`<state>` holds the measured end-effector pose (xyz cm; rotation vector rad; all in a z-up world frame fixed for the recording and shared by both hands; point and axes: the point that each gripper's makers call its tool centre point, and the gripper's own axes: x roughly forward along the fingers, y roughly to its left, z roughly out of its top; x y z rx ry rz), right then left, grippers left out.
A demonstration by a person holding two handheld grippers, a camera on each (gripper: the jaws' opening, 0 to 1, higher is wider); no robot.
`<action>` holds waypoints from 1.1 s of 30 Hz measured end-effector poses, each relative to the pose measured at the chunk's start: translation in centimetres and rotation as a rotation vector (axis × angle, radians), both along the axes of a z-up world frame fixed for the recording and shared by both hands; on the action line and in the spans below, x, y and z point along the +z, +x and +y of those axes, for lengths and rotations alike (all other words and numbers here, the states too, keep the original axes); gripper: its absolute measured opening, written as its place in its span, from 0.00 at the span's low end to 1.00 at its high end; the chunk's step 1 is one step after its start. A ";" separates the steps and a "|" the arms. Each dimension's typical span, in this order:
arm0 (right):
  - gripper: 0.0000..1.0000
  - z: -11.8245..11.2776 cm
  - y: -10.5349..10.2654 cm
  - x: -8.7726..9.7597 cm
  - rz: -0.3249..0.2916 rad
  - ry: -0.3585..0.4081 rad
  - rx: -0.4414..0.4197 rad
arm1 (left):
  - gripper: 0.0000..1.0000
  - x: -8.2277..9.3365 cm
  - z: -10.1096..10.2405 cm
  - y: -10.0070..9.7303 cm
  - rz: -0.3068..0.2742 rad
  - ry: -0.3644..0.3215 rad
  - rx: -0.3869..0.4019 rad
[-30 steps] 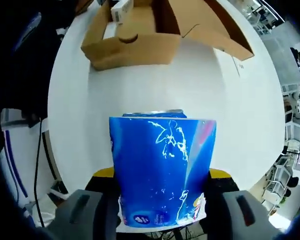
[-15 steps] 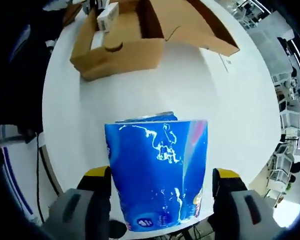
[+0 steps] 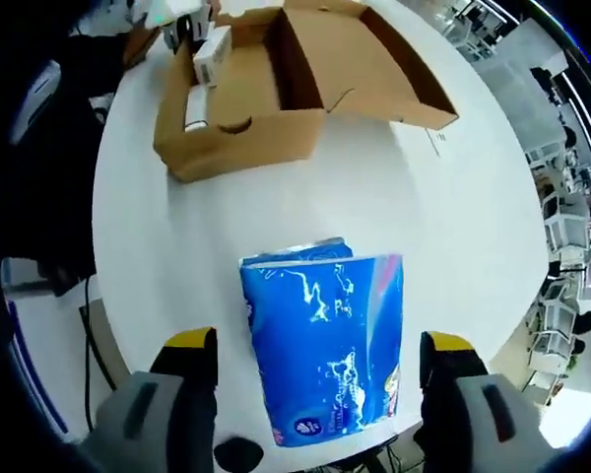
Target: Operate the shoe box by opening the lid, removing the specified soft item, and placing it in the target area until the item is outside and the box remains undamaged.
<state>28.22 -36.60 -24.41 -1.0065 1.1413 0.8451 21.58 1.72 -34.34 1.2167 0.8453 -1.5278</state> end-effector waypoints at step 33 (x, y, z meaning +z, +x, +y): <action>0.60 20.4 1.4 8.3 -0.225 0.187 0.346 | 0.04 -0.1 -0.1 -0.2 0.002 -0.009 0.011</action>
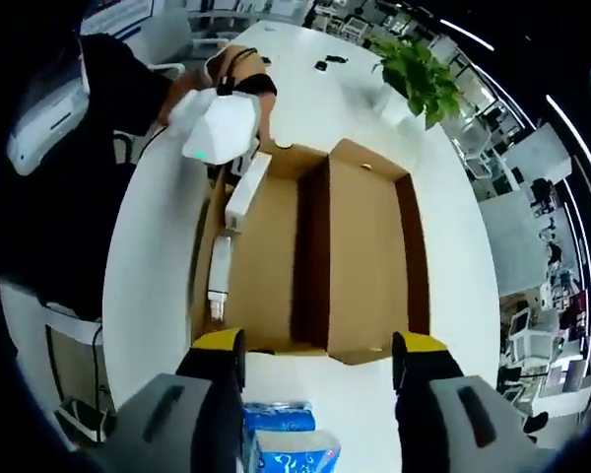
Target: Operate the shoe box by opening the lid, removing the specified soft item, and placing it in the target area until the item is outside and the box remains undamaged.
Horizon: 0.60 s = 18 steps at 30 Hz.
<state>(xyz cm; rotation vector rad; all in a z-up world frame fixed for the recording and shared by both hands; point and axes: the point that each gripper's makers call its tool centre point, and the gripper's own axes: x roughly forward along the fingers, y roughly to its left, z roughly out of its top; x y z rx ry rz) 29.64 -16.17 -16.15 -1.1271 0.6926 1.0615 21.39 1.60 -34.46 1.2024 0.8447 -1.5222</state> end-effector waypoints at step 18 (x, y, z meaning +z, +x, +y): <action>0.55 4.1 -1.2 -7.9 0.177 -0.044 0.036 | 0.05 0.0 0.0 0.0 0.000 -0.002 0.002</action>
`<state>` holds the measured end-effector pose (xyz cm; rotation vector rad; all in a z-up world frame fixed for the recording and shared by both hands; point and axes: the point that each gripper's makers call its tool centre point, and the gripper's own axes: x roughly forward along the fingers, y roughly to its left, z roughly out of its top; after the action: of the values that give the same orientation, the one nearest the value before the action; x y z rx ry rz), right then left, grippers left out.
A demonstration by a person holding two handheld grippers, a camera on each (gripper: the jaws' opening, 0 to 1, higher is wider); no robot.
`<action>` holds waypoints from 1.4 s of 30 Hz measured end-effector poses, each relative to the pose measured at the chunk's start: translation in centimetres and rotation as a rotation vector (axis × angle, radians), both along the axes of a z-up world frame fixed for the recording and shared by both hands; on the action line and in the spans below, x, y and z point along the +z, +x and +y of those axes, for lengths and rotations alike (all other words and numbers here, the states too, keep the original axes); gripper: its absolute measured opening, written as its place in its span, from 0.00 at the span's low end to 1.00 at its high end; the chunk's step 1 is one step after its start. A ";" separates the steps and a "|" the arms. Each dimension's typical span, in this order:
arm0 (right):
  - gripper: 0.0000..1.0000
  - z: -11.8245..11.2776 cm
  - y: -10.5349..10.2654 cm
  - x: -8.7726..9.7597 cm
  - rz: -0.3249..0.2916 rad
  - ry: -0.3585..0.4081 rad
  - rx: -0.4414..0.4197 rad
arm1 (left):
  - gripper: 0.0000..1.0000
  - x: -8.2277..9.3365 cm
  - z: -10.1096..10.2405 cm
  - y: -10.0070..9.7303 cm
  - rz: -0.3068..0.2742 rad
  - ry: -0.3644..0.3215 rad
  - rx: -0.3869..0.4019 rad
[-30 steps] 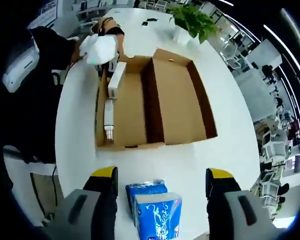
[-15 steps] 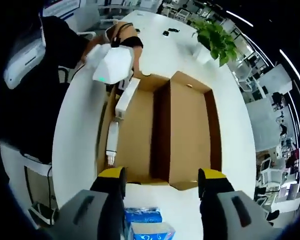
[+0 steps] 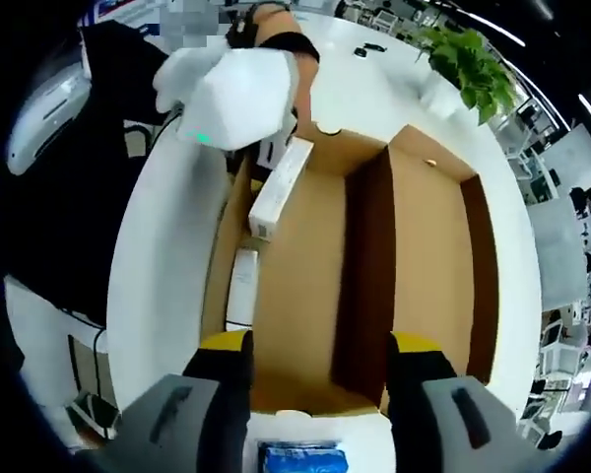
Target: Operate the shoe box by opening the lid, removing the specified soft item, and placing it in the target area until the item is outside and the box remains undamaged.
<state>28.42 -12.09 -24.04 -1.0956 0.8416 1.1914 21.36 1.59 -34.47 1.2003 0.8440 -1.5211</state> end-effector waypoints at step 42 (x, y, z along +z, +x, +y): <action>0.27 3.6 -4.2 -10.2 0.390 0.000 -0.019 | 0.04 0.0 0.3 0.3 -0.006 -0.001 -0.014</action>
<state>24.25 -8.49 -34.29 -0.8633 1.1463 1.4127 21.70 1.87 -34.44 1.2122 0.8326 -1.5283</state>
